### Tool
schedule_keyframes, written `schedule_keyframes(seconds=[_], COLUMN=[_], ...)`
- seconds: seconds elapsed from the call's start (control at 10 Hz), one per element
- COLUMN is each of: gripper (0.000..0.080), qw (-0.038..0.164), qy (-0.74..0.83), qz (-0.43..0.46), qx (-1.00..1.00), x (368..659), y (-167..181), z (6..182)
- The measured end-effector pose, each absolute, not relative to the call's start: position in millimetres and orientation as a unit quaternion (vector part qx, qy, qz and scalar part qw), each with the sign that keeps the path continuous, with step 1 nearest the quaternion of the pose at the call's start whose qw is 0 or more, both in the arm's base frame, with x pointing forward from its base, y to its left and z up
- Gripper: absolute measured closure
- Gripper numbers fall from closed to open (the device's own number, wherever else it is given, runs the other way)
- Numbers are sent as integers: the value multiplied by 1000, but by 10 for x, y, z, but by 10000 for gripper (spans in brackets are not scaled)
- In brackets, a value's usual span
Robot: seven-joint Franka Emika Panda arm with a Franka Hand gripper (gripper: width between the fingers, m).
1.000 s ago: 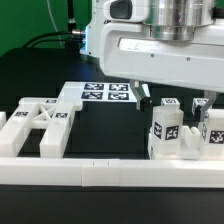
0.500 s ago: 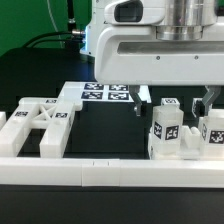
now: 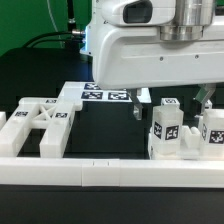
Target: Assemble chair
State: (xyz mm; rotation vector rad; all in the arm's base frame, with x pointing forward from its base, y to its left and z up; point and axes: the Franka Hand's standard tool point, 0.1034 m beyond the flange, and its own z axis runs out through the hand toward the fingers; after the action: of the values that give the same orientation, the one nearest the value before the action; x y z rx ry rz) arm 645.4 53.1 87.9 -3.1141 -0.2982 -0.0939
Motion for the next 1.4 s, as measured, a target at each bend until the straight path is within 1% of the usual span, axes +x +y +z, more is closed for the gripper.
schedule_keyframes(seconds=[0.1,0.2,0.3,0.6,0.9,1.2,1.4], gripper=[273,412,518,516,516,515,515], qw=[6,6,6,7,12,22,14], qy=[-95,-94,-94,-79,108,266,304], qz=[-30,-30,-30,-30,-28,-32,-27], qx=[-995,-995,-995,-996,-994,-963,-952], x=[6454,6454,6454,6454,6450,6465,6461], y=[522,520,520,521,492,466,498], z=[877,876,876,875,871,862,872])
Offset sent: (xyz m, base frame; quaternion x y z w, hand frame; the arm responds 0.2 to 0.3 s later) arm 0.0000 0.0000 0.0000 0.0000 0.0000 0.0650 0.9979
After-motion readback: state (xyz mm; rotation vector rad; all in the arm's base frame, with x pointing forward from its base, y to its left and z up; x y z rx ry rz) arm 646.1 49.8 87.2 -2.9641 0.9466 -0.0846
